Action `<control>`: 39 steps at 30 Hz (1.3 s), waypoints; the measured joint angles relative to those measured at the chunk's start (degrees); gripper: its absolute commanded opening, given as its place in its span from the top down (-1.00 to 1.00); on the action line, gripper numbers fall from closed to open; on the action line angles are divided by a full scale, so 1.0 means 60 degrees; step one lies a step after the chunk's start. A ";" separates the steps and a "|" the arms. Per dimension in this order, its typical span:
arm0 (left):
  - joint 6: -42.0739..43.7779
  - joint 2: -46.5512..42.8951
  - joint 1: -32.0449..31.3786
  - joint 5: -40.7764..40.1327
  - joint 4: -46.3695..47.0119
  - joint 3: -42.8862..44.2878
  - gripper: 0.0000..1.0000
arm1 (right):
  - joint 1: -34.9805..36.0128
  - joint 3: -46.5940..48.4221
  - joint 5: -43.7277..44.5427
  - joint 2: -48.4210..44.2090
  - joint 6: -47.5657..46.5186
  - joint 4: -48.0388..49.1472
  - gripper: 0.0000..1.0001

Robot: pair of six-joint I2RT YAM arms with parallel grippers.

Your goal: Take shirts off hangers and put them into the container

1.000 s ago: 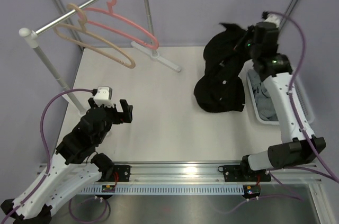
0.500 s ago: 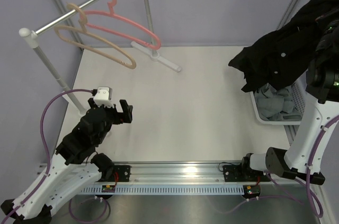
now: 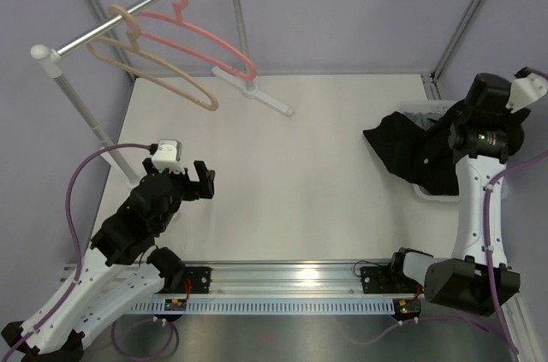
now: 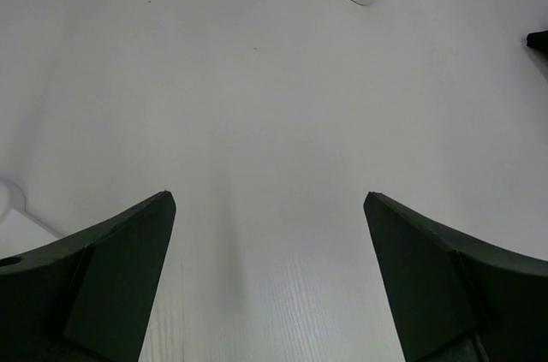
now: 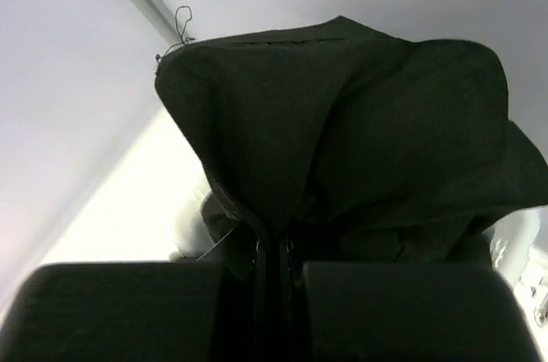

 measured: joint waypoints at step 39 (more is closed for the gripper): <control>-0.0004 -0.0124 0.0015 -0.0004 0.0000 -0.0015 -0.98 | 0.3781 -0.1858 -0.2597 -0.0011 -0.0517 -0.0095 -0.64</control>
